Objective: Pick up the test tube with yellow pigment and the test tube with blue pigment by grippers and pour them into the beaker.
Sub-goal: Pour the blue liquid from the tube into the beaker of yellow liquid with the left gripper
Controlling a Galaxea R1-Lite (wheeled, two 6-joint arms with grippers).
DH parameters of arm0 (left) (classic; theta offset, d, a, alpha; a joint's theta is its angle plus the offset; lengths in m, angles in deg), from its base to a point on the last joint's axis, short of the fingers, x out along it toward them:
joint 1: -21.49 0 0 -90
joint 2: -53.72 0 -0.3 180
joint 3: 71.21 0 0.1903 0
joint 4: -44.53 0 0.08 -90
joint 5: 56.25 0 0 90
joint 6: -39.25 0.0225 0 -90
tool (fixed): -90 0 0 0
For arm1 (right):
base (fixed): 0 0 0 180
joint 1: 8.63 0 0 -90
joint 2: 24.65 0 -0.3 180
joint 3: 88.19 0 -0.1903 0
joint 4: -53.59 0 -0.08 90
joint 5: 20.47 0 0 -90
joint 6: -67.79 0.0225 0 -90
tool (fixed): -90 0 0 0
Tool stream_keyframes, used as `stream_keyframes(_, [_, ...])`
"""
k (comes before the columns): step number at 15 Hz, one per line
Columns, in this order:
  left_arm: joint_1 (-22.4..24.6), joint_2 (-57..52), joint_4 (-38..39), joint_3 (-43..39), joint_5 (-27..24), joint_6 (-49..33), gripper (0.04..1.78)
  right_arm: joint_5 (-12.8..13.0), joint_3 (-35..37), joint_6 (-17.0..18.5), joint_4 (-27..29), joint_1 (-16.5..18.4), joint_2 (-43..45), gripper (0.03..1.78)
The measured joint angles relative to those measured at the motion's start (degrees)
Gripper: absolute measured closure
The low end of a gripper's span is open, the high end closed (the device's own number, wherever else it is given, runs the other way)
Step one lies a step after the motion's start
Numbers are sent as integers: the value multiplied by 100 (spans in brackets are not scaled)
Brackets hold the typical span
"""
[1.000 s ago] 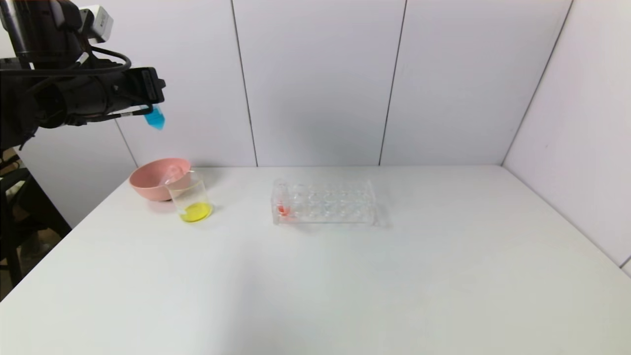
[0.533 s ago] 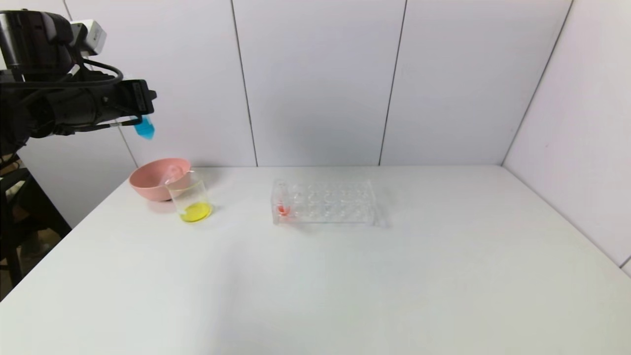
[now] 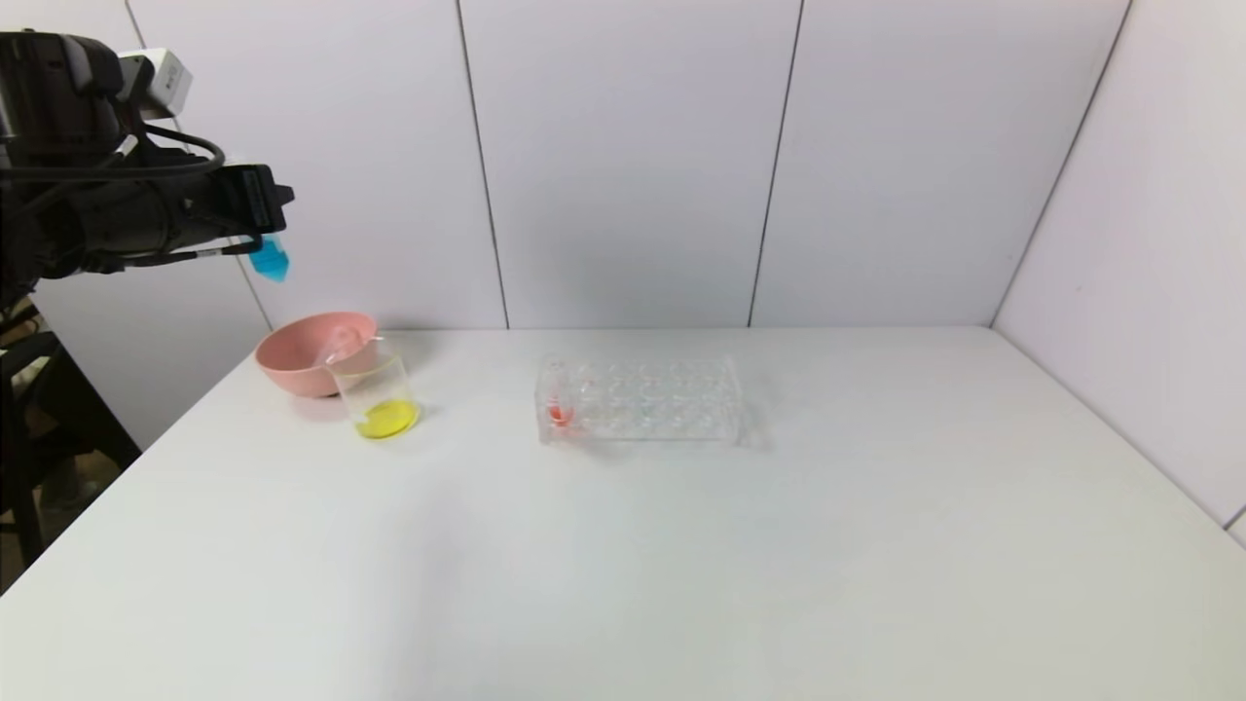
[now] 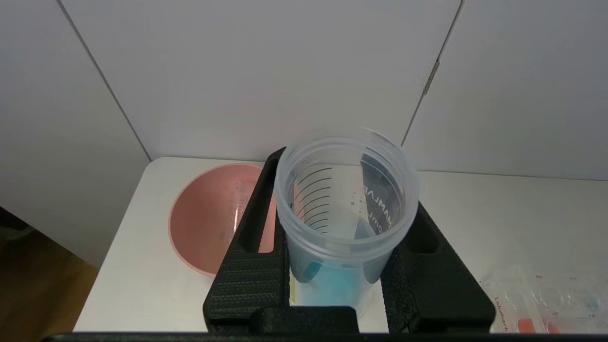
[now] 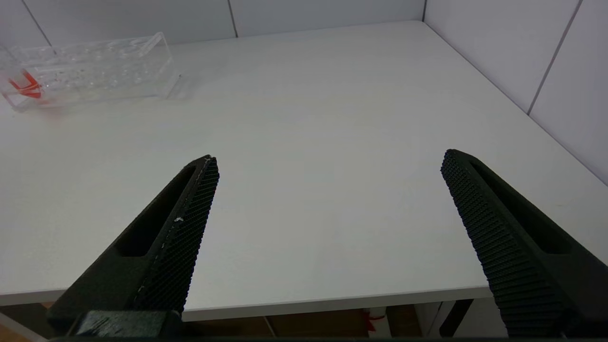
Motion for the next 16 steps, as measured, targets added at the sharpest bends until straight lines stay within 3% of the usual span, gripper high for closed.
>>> stream_keyframes(2, [112, -55, -7, -68, -63, 35, 129, 0, 0, 0, 0, 0, 0, 10])
stream_keyframes(10, [859, 49, -18, 28, -1459, 449, 129, 0, 0, 0, 0, 0, 0, 10])
stream_keyframes(16, [1006, 295, -51, 152, -1836, 989, 129, -2, 0, 0, 0, 0, 0, 10])
